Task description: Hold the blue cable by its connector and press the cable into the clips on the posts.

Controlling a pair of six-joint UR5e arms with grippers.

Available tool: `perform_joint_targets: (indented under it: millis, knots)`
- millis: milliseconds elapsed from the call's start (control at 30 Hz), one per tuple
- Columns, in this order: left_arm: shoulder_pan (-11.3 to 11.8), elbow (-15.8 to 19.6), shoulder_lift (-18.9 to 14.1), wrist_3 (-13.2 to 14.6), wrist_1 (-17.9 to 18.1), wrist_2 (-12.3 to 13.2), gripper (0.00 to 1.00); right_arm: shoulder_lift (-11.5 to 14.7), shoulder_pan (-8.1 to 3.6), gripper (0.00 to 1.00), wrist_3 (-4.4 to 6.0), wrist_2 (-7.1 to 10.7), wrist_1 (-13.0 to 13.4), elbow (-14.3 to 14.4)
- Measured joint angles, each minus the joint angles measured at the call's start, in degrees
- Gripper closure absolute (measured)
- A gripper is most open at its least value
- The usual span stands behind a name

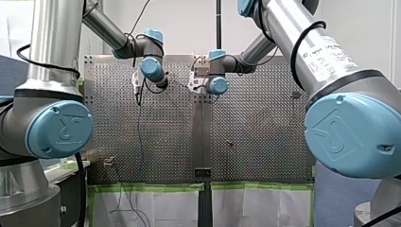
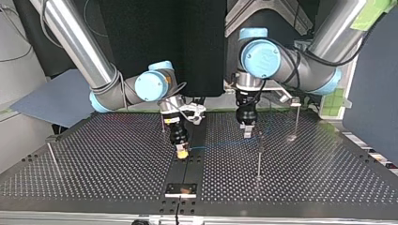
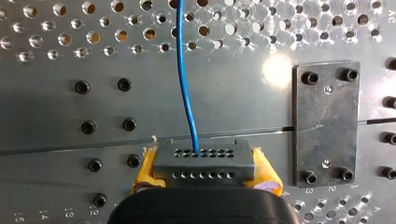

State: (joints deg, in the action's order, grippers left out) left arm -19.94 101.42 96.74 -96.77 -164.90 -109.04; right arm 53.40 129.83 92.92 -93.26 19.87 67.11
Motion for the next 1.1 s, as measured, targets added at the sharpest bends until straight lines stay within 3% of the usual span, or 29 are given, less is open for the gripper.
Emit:
perform_joint_targets:
  millis: [367,567,867,1100]
  knots:
    - [-1.4,-2.5,1.2,-0.4,4.8,-4.0,0.0,0.0,0.33,1.0,0.0,0.0,0.0,0.0]
    - [-1.8,-3.4,1.3,-0.5,5.5,-4.2,0.0,0.0,0.39,1.0,-0.04,0.0,0.0,0.0]
    - [-2.3,-6.3,4.9,0.3,3.9,-4.8,0.0,0.0,0.47,1.0,-0.16,0.02,-0.1,0.0]
    - [-2.0,-7.5,5.5,0.4,4.0,-5.7,0.0,0.0,0.47,1.0,-0.1,-0.07,0.0,0.0]
